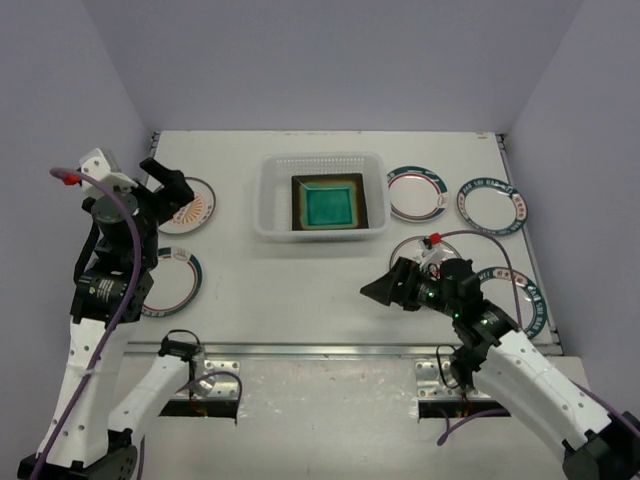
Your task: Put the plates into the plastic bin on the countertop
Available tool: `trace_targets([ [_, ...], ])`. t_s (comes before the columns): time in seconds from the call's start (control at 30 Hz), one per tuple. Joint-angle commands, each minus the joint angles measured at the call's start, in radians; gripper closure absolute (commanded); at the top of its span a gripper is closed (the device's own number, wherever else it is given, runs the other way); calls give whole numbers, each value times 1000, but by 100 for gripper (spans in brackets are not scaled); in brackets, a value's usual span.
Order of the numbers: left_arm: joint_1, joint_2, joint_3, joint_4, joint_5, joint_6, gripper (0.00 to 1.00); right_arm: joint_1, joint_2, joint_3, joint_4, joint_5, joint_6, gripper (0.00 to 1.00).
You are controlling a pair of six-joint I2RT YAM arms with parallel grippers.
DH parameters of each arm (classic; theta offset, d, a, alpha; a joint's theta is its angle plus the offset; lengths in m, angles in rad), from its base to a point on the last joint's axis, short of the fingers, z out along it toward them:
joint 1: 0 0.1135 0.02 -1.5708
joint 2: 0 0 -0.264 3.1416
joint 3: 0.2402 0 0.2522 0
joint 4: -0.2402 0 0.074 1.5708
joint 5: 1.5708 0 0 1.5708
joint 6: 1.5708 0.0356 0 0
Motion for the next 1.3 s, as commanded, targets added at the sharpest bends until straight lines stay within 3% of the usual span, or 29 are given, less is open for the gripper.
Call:
trace_targets([
  [0.0,3,-40,-130,-4,24,27,0,236,229,13,386,91,65,1],
  [0.07,3,-139,-209,46,23,22,0,352,370,61,492,214,35,1],
  [0.23,3,-256,-259,48,10,13,0,520,865,296,686,215,49,1],
  [0.4,2,-344,-289,35,-22,-7,0,623,1287,674,611,299,-4,1],
  [0.5,3,-386,-246,-16,-41,-34,0,630,1489,844,597,281,57,1],
  [0.7,2,-441,-176,-62,-29,-44,0,645,1716,1131,503,274,60,1],
  [0.8,2,-504,-229,-9,-57,-18,0,645,1798,1224,461,284,87,1],
  [0.87,2,-524,-253,4,-67,-11,0,647,1848,1320,341,323,130,1],
  [1.1,3,-578,-362,27,-69,-27,0,648,1926,1440,223,460,232,1],
  [1.27,2,-577,-372,31,-47,-32,0,645,2004,1557,185,420,249,1],
])
